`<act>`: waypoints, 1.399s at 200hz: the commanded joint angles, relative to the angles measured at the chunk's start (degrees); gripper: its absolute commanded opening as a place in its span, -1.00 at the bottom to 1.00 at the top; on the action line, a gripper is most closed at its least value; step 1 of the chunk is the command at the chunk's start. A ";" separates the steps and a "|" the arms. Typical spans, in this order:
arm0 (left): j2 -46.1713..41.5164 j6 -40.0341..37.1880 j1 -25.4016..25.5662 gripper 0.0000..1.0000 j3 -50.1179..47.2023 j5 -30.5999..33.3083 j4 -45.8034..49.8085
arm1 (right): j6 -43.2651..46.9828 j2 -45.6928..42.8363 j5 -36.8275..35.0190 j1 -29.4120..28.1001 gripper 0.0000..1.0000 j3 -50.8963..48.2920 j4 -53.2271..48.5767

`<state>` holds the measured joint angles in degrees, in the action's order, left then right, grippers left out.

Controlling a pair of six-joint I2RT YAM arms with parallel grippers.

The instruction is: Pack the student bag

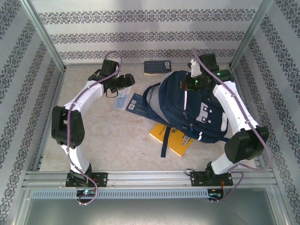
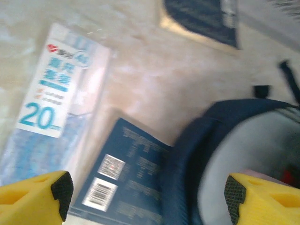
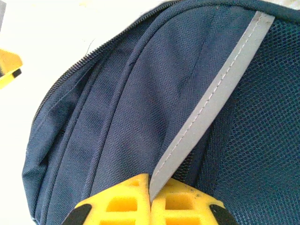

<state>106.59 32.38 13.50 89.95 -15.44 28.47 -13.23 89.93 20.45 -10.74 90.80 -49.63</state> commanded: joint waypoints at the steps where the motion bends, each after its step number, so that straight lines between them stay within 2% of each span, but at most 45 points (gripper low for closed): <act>1: 5.87 -5.76 0.08 0.71 5.69 7.58 8.41 | 1.41 -1.33 -1.54 -1.55 -1.00 -3.09 4.07; 42: 16.14 -10.24 0.12 0.71 15.62 11.86 14.00 | 3.08 1.26 -8.33 -5.88 -1.00 -5.37 2.63; 84: 24.22 -13.28 0.71 0.69 23.26 17.34 18.66 | 2.23 1.58 -9.85 -8.87 -0.67 -5.37 3.36; 107: 27.54 -15.13 1.68 0.68 26.04 21.89 20.35 | 1.73 1.09 -10.70 -10.14 -0.26 -5.30 3.55; 120: 29.26 -15.33 1.76 0.65 27.17 22.08 21.31 | 1.76 0.57 -11.44 -10.77 -0.04 -5.11 3.49; 147: 31.54 -15.35 1.74 0.58 27.13 21.19 22.55 | 1.22 -1.00 -11.10 -11.38 0.09 -5.10 3.90; 177: 30.63 -16.03 1.89 0.37 23.27 21.04 22.75 | 0.29 -1.35 -8.08 -12.90 0.14 -4.90 5.28; 217: 23.40 -16.41 1.81 0.19 11.33 21.76 19.67 | -1.44 0.97 -4.82 -16.29 0.16 -3.80 8.09; 258: 14.62 -12.48 1.81 0.14 -2.16 16.40 16.45 | -5.59 4.11 1.16 -19.00 0.16 -4.32 13.73; 280: 8.66 -8.74 1.79 0.09 -10.52 10.74 13.34 | -9.40 6.84 4.07 -20.41 0.16 -4.54 17.46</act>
<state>119.70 18.87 15.05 87.61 2.35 39.55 -17.69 93.76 19.35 -29.74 85.73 -37.69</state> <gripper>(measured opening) 0.555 0.582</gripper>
